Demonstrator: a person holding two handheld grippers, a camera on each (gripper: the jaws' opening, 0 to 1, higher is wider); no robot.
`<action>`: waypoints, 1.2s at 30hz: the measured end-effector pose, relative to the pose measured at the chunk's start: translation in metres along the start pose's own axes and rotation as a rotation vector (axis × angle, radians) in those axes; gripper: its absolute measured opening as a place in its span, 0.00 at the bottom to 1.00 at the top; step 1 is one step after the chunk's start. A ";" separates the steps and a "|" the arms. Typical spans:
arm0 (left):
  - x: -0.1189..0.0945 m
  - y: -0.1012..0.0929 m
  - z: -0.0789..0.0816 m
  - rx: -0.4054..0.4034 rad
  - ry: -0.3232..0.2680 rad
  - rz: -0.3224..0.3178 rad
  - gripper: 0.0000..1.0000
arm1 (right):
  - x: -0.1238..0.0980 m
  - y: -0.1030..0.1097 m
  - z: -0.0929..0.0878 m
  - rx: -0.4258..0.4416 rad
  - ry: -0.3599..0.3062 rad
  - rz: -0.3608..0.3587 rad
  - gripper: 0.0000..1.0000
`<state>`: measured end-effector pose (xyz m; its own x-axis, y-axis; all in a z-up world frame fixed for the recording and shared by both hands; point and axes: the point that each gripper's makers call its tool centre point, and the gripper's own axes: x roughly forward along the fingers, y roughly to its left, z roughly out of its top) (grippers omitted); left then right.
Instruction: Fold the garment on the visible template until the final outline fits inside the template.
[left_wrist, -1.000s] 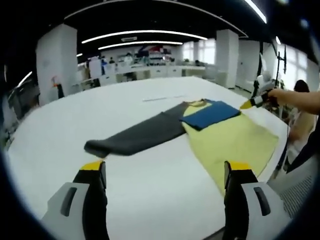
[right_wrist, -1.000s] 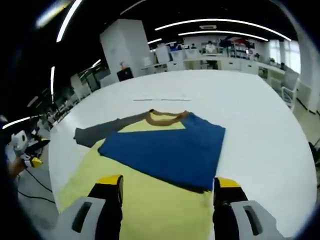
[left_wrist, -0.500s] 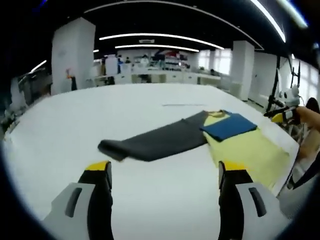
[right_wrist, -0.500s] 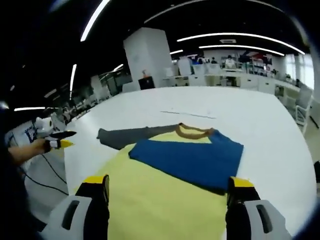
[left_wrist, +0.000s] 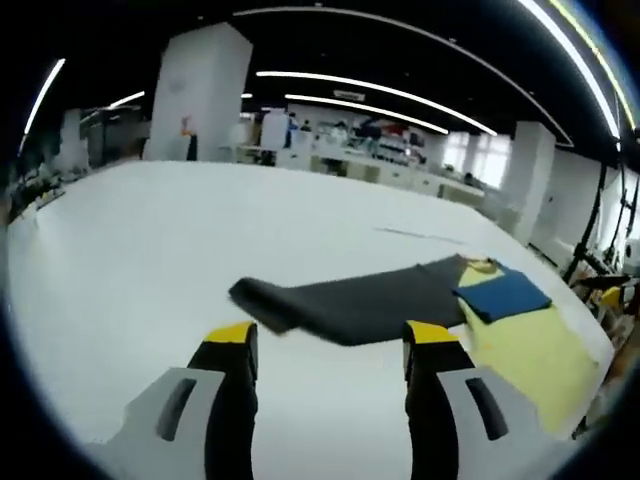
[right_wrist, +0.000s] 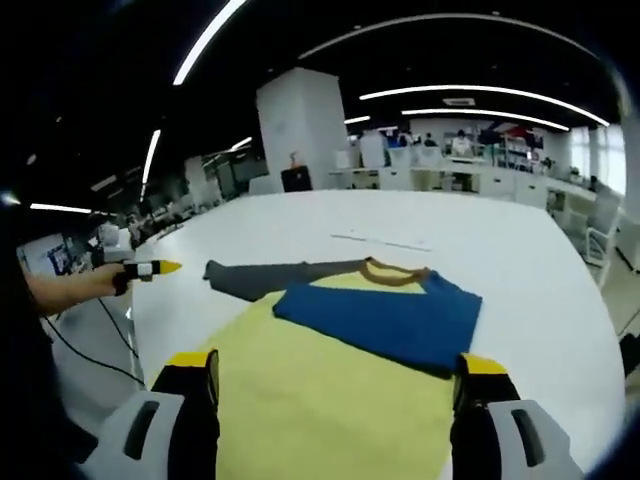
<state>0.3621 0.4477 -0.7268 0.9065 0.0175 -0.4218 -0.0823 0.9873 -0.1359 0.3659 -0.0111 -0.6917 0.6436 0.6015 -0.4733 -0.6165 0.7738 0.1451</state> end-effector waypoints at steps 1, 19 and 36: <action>0.003 0.003 -0.001 0.002 0.000 0.010 0.52 | 0.000 0.001 -0.001 -0.006 0.003 -0.002 0.97; 0.035 0.023 -0.010 -0.153 0.028 0.156 0.32 | -0.001 0.017 -0.022 -0.014 0.031 0.017 0.96; 0.059 0.025 -0.026 -0.142 0.079 0.221 0.18 | -0.008 -0.005 -0.029 0.010 0.034 -0.049 0.95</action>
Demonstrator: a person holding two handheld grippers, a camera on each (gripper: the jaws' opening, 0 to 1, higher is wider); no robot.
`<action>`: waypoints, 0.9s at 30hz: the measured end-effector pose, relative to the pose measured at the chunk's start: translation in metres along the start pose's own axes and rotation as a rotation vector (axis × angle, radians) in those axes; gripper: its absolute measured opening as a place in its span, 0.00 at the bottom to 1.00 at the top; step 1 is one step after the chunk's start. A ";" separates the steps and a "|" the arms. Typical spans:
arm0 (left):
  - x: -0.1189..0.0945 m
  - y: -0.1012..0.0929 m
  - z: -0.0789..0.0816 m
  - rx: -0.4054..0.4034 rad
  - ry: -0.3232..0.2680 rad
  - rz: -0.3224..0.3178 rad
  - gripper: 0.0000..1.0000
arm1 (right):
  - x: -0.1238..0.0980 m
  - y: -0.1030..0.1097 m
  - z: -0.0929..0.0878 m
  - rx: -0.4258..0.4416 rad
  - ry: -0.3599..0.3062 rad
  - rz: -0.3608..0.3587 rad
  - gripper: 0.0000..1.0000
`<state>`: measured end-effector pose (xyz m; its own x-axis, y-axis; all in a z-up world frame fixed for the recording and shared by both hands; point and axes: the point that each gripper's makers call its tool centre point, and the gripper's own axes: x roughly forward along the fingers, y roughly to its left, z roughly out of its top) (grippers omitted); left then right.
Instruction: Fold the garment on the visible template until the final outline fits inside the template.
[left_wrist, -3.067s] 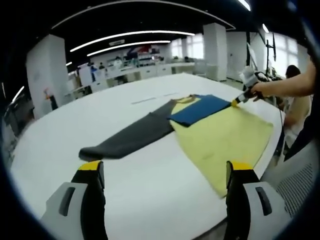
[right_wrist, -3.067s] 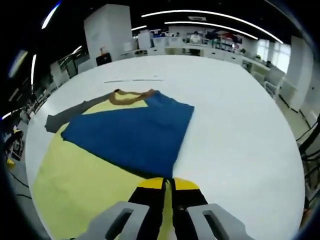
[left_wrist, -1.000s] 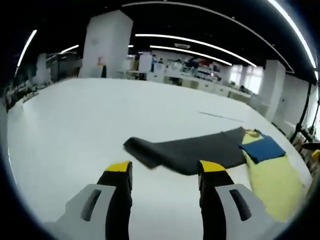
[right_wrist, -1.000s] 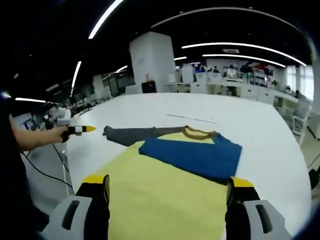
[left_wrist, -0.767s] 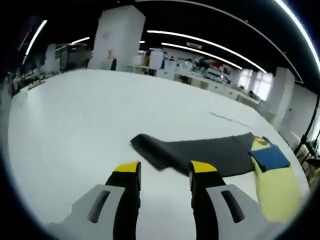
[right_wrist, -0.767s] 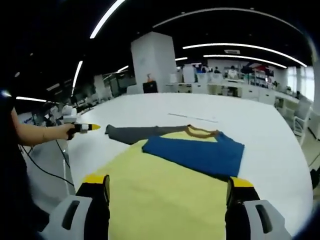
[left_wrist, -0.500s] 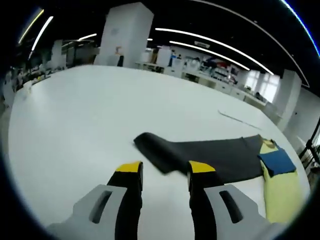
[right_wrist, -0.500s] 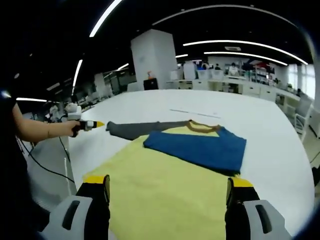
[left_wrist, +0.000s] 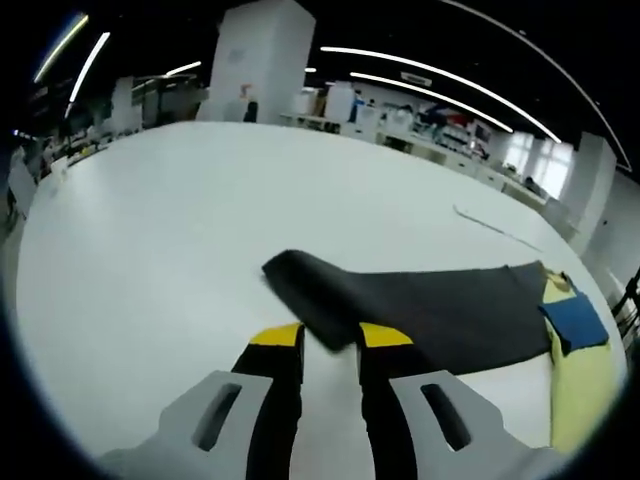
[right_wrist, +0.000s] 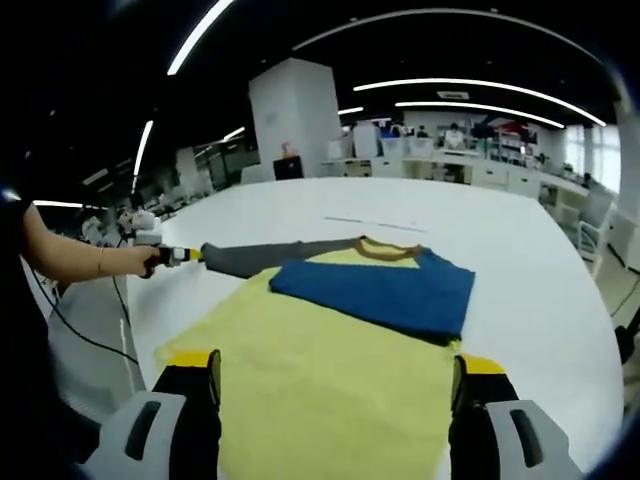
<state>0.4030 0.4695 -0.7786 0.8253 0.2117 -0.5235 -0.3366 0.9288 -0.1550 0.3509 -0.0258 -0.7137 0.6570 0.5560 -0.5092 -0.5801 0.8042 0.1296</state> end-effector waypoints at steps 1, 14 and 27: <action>0.002 0.000 -0.001 0.006 0.007 0.001 0.18 | 0.000 -0.001 -0.001 0.002 0.000 -0.004 0.95; 0.011 0.007 -0.003 -0.098 0.018 0.032 0.02 | -0.005 -0.006 -0.006 -0.012 0.003 -0.037 0.94; 0.000 0.005 0.004 -0.220 0.010 -0.025 0.00 | -0.004 -0.008 -0.007 -0.017 -0.012 -0.046 0.95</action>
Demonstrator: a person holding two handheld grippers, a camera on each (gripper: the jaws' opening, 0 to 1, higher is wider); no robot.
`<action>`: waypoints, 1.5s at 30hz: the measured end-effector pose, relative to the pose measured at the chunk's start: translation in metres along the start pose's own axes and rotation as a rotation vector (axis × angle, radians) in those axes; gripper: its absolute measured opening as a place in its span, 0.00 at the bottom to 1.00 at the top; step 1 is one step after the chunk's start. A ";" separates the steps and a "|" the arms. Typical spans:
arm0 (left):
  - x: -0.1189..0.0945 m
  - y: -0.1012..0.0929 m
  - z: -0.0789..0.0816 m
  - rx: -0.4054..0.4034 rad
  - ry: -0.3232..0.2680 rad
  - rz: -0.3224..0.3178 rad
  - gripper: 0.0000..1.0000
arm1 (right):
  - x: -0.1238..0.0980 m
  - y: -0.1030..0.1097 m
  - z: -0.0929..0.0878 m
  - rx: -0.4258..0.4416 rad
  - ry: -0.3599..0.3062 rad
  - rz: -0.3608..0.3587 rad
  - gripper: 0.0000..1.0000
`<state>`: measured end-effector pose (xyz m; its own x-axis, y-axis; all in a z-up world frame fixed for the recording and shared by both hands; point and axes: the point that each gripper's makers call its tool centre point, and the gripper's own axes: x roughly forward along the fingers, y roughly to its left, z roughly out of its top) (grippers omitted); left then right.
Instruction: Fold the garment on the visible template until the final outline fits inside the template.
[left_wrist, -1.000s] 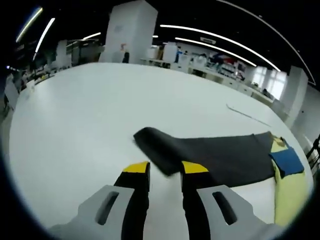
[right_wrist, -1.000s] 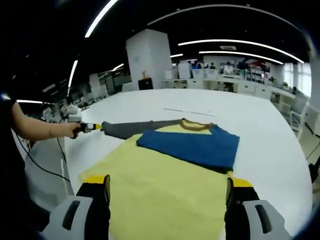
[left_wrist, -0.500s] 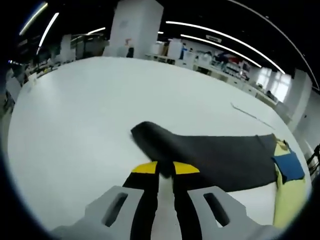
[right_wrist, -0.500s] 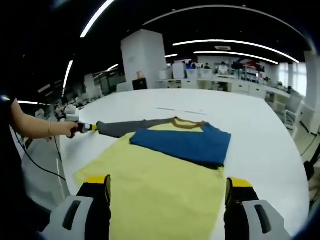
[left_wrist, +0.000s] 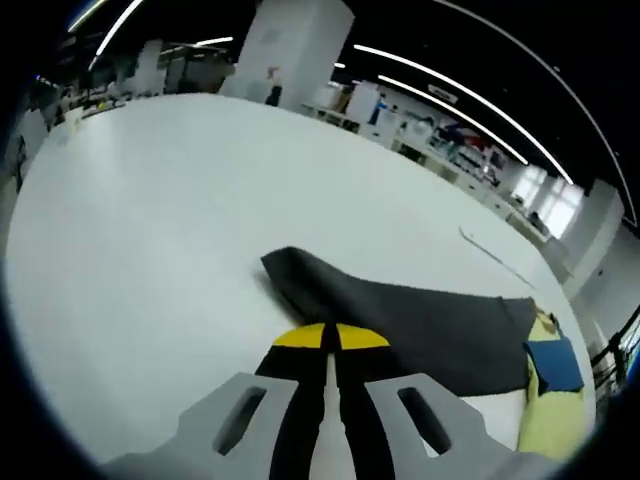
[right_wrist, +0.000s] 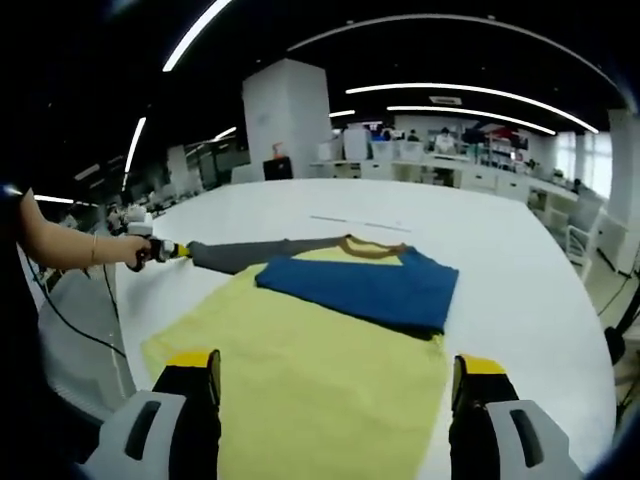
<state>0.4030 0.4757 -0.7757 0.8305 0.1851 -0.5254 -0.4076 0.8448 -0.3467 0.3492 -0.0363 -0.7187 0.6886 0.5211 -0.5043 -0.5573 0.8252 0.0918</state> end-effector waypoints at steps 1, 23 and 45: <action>-0.003 -0.001 0.001 0.006 0.011 -0.007 0.00 | 0.000 0.000 0.000 -0.002 0.002 -0.001 0.95; -0.020 0.031 -0.001 0.141 0.124 -0.037 0.00 | 0.002 0.006 0.003 -0.004 0.000 -0.002 0.95; -0.025 0.034 -0.007 0.208 0.124 -0.023 0.14 | -0.002 0.000 0.003 0.017 0.001 -0.023 0.95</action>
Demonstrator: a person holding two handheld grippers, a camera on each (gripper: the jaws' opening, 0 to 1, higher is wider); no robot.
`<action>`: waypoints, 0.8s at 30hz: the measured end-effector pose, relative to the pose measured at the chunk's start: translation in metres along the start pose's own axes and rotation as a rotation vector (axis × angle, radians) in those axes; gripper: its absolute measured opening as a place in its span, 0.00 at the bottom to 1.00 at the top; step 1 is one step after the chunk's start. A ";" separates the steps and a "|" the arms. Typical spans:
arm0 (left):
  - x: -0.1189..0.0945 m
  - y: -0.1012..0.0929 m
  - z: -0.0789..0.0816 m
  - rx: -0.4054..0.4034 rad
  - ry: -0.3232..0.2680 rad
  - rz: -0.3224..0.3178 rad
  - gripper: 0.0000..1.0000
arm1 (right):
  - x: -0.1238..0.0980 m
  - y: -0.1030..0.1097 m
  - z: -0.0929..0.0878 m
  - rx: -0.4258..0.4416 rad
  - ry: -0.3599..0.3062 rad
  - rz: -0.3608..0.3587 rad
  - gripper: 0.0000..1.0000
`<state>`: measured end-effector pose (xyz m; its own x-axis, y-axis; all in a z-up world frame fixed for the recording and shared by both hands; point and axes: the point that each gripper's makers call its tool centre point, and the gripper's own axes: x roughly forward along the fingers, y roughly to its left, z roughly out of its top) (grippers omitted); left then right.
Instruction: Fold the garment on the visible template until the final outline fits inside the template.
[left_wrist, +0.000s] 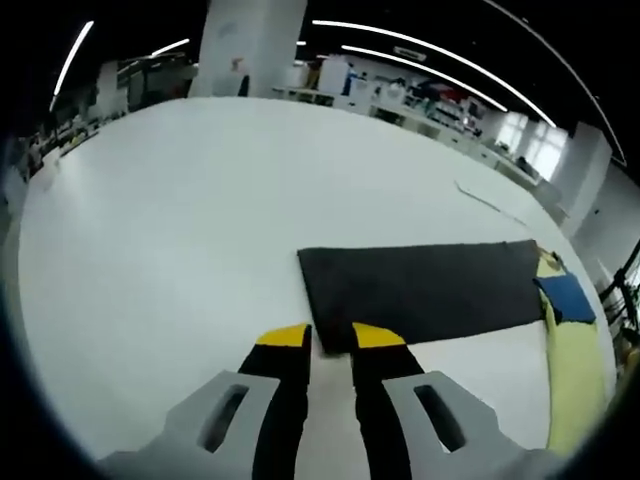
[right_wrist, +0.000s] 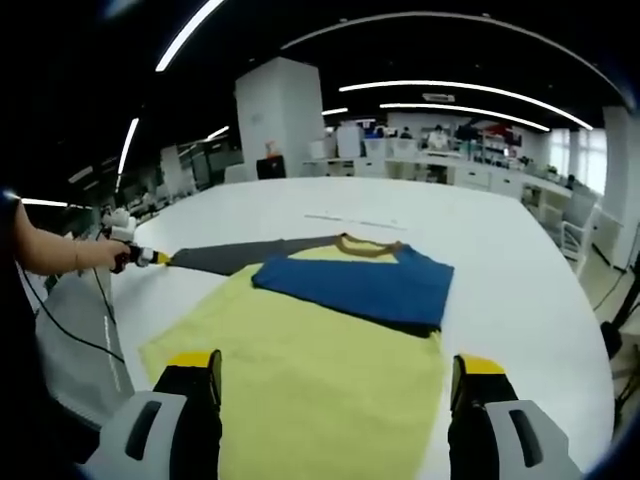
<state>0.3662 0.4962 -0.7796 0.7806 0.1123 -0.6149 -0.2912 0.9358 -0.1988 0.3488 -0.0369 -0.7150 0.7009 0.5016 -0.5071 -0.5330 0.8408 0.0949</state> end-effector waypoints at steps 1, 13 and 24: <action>-0.001 -0.002 0.001 0.014 -0.003 -0.003 0.13 | 0.000 0.000 0.001 -0.003 -0.003 0.002 0.95; -0.001 0.003 -0.006 0.009 0.000 0.034 0.18 | -0.004 0.002 0.005 0.001 -0.027 0.019 0.99; -0.001 0.000 -0.008 0.017 0.013 0.063 0.09 | -0.005 0.002 0.006 0.020 -0.041 0.025 0.98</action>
<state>0.3608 0.4937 -0.7848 0.7538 0.1665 -0.6357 -0.3295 0.9328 -0.1464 0.3468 -0.0364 -0.7066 0.7067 0.5296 -0.4692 -0.5410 0.8318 0.1240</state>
